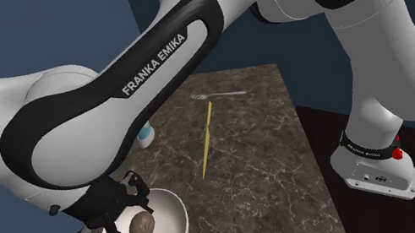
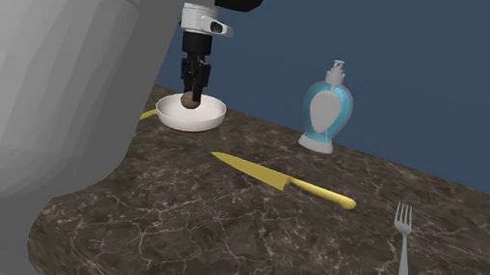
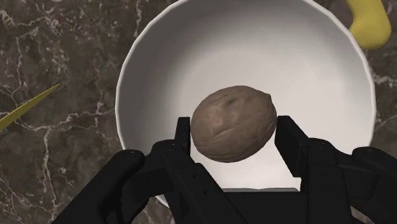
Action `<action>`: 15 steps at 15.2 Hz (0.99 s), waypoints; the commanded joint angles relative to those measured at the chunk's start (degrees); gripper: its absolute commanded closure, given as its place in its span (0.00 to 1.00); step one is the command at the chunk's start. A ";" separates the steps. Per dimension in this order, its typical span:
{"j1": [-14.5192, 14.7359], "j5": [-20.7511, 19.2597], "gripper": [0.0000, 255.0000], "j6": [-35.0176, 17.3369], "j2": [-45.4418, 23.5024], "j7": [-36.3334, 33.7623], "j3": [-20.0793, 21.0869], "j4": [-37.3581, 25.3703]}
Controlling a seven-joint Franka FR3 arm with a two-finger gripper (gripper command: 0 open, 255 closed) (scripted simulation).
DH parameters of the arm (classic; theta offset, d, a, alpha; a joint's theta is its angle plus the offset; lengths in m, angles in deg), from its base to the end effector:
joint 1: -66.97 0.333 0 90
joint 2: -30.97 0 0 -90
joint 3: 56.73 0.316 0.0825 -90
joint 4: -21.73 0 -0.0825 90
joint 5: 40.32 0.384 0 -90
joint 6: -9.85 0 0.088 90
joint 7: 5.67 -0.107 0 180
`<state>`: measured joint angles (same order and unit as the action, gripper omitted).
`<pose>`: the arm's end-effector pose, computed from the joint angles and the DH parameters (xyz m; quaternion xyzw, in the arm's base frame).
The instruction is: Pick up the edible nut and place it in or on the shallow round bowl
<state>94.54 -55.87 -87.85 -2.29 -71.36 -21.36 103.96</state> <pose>0.3920 0.5502 0.3847 0.9942 -0.0145 -0.0737 0.0770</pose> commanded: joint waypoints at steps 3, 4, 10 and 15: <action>0.00 0.00 0.00 -0.02 0.01 0.00 0.00 0.02; 0.00 0.00 0.00 -0.02 0.01 0.00 0.00 0.02; 1.44 0.01 0.00 6.14 -0.75 0.43 0.02 -7.11; 1.94 -0.08 0.00 7.87 -1.12 0.53 -0.02 -9.27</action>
<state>96.44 -55.92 -80.14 -3.32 -70.86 -21.36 94.91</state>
